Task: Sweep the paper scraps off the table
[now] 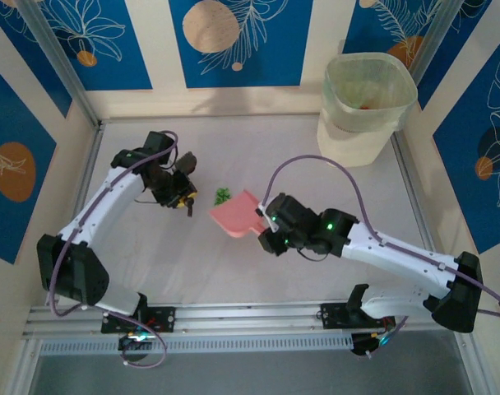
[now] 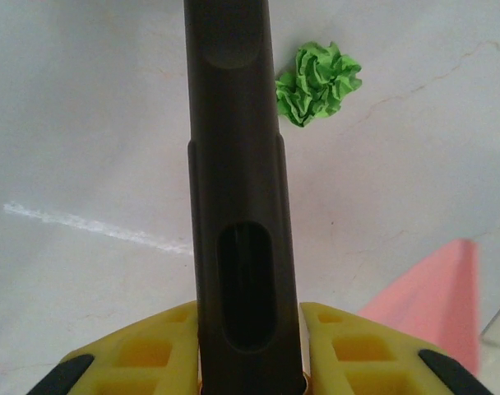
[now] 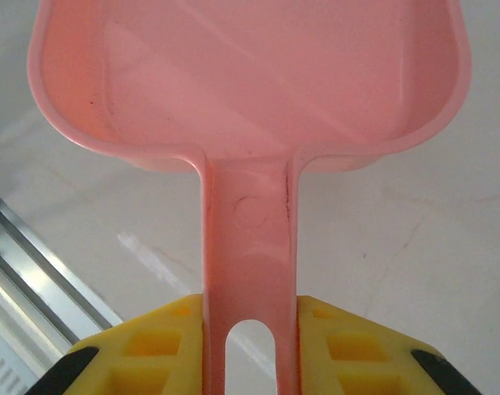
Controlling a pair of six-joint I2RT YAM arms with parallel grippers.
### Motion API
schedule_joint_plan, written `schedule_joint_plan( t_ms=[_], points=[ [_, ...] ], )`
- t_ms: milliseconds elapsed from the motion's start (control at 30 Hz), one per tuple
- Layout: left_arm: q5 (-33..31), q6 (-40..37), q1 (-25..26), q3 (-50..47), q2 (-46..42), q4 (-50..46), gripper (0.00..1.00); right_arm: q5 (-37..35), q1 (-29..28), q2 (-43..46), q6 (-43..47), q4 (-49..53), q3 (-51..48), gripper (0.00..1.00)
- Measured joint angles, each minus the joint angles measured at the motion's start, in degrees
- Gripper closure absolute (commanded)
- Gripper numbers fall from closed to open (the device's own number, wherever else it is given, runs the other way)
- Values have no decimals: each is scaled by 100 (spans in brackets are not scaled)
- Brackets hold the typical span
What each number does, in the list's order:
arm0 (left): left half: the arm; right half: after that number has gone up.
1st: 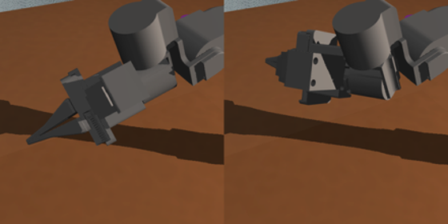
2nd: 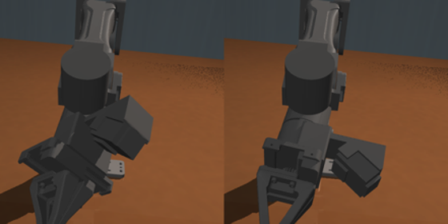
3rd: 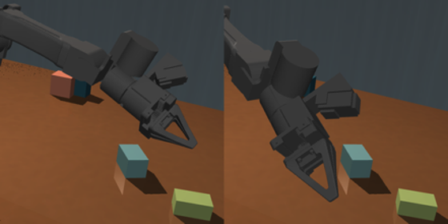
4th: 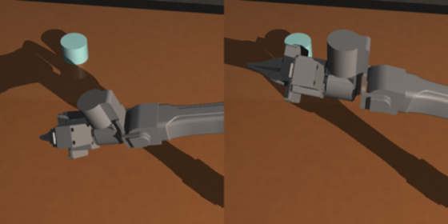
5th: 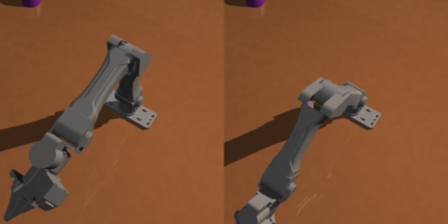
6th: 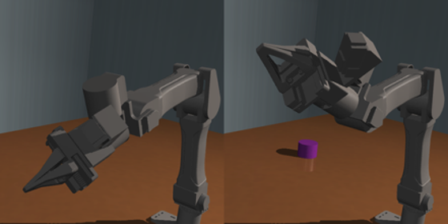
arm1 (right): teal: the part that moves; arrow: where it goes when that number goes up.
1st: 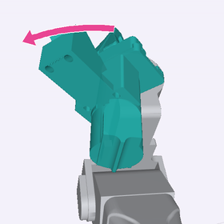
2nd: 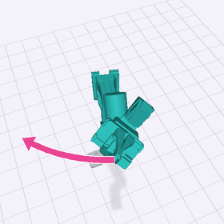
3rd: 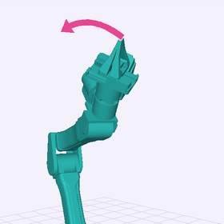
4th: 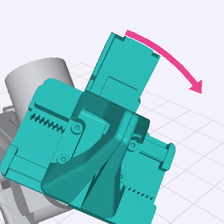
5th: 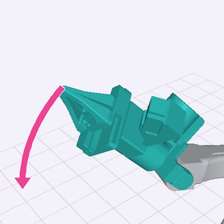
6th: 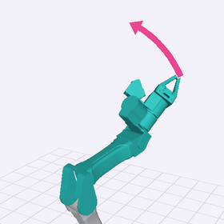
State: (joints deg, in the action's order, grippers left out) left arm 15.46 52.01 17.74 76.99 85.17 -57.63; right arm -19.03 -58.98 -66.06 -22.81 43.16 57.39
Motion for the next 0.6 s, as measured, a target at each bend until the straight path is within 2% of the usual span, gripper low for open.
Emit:
schedule_joint_plan(
  t_ms=[133, 400, 600],
  points=[
    [216, -4, 17, 0, 310, 44, 100, -203, -203, -125, -269, 190, -164, 100],
    [704, -92, 103, 0, 638, 177, 100, -697, -251, -1329, -603, 520, -195, 100],
    [1054, -160, 151, -11, 905, 302, 100, -929, -258, -1926, -597, 313, -192, 100]
  ],
)
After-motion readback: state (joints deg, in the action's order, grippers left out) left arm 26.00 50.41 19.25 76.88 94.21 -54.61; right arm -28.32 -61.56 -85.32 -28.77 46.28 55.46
